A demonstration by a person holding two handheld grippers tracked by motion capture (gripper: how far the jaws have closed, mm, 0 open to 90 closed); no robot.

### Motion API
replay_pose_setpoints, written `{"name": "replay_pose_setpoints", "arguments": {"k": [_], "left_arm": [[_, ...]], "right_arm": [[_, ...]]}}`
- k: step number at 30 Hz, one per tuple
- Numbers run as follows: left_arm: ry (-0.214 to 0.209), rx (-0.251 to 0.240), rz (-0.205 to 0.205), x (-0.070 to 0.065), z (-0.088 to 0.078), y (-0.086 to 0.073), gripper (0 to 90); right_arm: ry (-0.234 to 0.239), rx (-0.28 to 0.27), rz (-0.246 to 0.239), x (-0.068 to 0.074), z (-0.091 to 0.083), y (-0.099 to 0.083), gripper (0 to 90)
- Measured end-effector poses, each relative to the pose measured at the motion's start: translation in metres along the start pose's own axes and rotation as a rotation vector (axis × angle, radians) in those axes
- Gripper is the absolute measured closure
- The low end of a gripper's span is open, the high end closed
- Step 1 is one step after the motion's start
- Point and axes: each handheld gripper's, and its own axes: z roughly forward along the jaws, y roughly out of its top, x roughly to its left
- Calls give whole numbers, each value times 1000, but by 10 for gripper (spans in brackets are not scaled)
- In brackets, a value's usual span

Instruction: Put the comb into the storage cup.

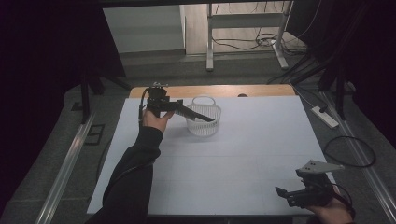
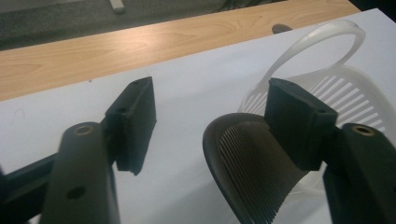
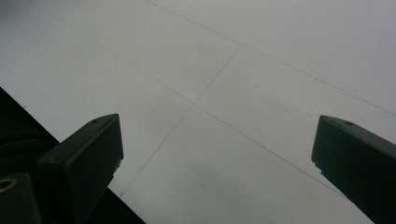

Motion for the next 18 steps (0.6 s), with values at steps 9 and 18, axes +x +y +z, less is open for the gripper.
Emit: {"name": "replay_pose_setpoints", "arguments": {"k": [9,18], "left_arm": [[-6,-7,4,1,-5,3,195],[-17,0,26,-2,-11,7,77]], "right_arm": [[-1,1,-1,0,0,0,24],[-1,-1,-1,0,0,0,24]]}}
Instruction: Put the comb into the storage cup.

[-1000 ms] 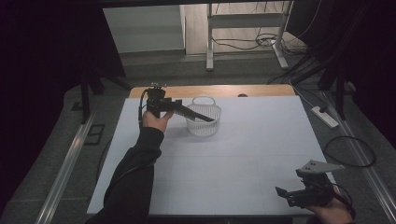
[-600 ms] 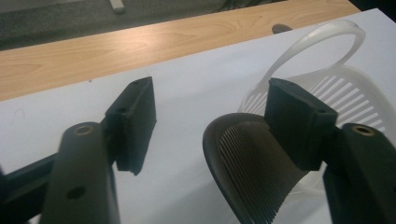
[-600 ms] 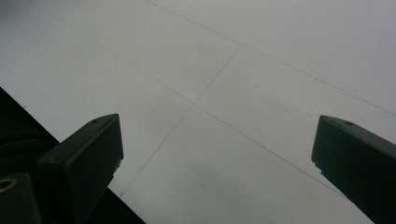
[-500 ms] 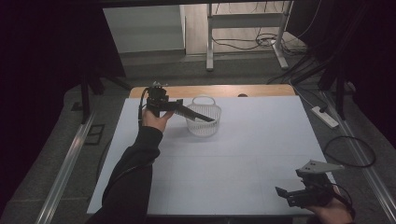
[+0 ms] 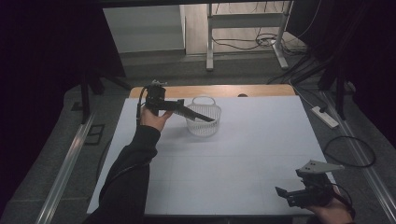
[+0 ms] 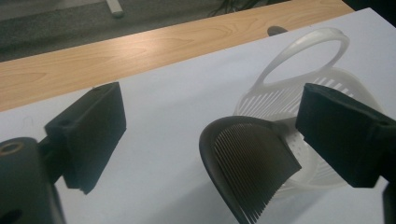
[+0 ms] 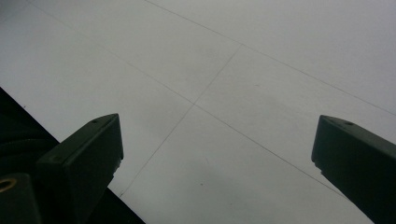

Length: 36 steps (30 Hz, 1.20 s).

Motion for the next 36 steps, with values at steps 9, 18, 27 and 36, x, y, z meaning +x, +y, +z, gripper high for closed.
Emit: {"name": "replay_pose_setpoints", "arguments": {"k": [9,18,27,36], "left_arm": [[-24,14,36,-1,-9,4,19],[-26,4,72,0,-18,1,0],[-44,-3,88,1,-27,-4,0],[-75,-21,108,-2,-36,-4,0]], "right_arm": [[-2,1,-1,0,0,0,24],[-3,1,-3,0,0,0,24],[-3,3,-3,1,0,0,24],[-3,3,-5,1,0,0,24]]}}
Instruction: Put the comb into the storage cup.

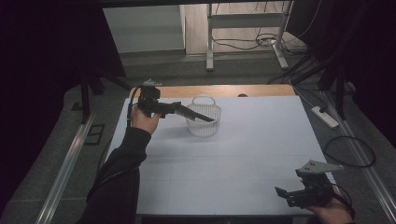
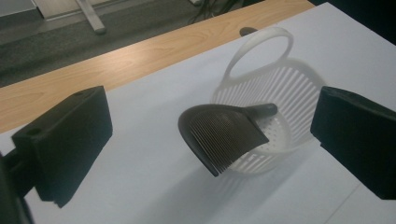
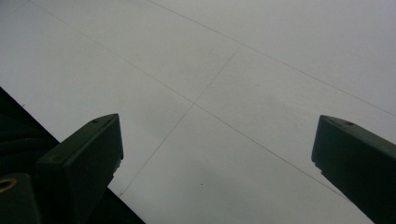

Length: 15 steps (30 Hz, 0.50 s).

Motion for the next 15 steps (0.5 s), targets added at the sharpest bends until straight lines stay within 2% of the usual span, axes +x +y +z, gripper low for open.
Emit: {"name": "replay_pose_setpoints", "arguments": {"k": [6,10,15], "left_arm": [[-29,-13,19,2,-3,-5,3],[-43,-15,14,5,-7,-9,1],[-40,-43,8,9,-14,-13,0]], "right_arm": [[0,1,-1,0,0,0,24],[-3,1,1,0,0,0,19],[-6,1,5,0,0,0,12]]}}
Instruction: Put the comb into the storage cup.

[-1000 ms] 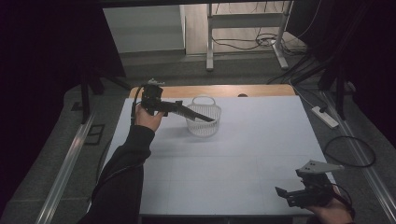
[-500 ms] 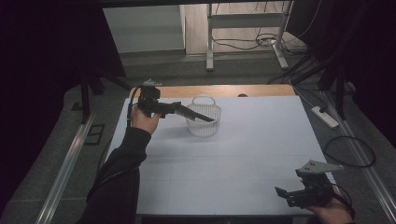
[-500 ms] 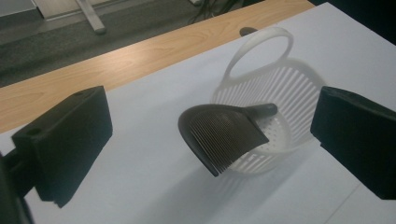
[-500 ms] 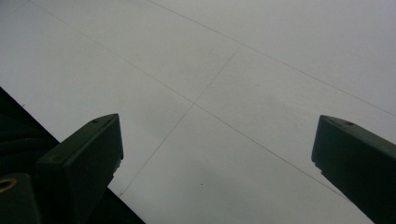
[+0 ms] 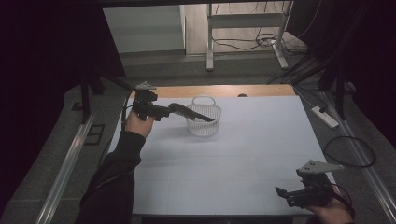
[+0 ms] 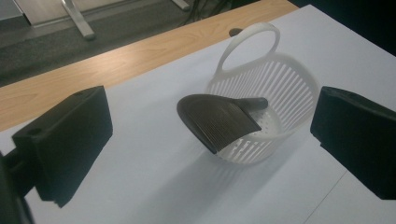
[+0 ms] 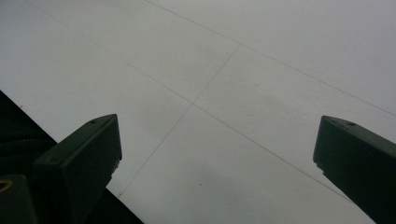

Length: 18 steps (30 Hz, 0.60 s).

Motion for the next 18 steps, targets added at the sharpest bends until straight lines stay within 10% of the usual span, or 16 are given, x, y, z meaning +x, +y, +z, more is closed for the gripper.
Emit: {"name": "replay_pose_setpoints", "arguments": {"k": [18], "left_arm": [[-44,-25,17,3,-15,-14,0]], "right_arm": [[-8,-14,11,0,-1,0,0]]}}
